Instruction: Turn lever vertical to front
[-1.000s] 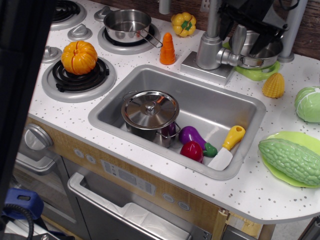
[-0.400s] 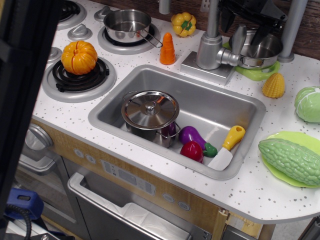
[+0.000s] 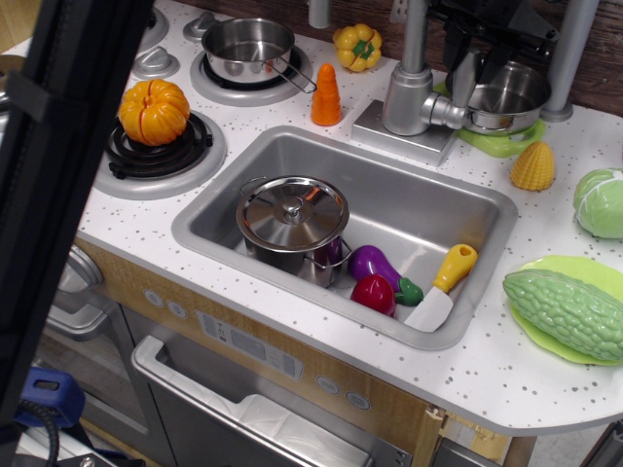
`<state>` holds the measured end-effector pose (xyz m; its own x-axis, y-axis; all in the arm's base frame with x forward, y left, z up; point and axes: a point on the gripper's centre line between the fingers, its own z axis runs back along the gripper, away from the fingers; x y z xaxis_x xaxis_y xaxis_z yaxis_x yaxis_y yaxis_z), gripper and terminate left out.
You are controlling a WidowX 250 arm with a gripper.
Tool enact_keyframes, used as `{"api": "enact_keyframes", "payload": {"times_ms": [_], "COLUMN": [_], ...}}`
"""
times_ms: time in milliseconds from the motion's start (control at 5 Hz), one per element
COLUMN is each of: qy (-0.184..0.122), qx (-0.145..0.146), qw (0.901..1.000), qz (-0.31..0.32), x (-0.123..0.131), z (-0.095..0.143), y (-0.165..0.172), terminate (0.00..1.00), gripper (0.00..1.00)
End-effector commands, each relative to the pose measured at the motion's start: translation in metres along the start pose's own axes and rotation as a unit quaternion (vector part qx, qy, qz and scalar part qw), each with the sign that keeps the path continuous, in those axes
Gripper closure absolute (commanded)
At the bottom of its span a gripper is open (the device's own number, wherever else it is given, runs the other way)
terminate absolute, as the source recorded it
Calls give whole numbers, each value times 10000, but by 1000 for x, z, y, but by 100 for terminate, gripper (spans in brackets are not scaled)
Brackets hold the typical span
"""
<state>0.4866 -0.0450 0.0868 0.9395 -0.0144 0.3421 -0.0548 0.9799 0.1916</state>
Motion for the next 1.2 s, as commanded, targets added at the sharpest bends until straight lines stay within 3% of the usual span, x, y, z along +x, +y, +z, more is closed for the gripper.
{"api": "enact_keyframes", "payload": {"times_ms": [0,400,1000], "qy": [-54,372,536], "qx": [-16,-213,-548], "qw": [9994,9977,9939], "qz": [351,517,792], "x": [-3,-24,-50], "z": [36,37,18], "y": [-1,-4,-16], "terminate": [0,0,0], "gripper": [100,100,100]}}
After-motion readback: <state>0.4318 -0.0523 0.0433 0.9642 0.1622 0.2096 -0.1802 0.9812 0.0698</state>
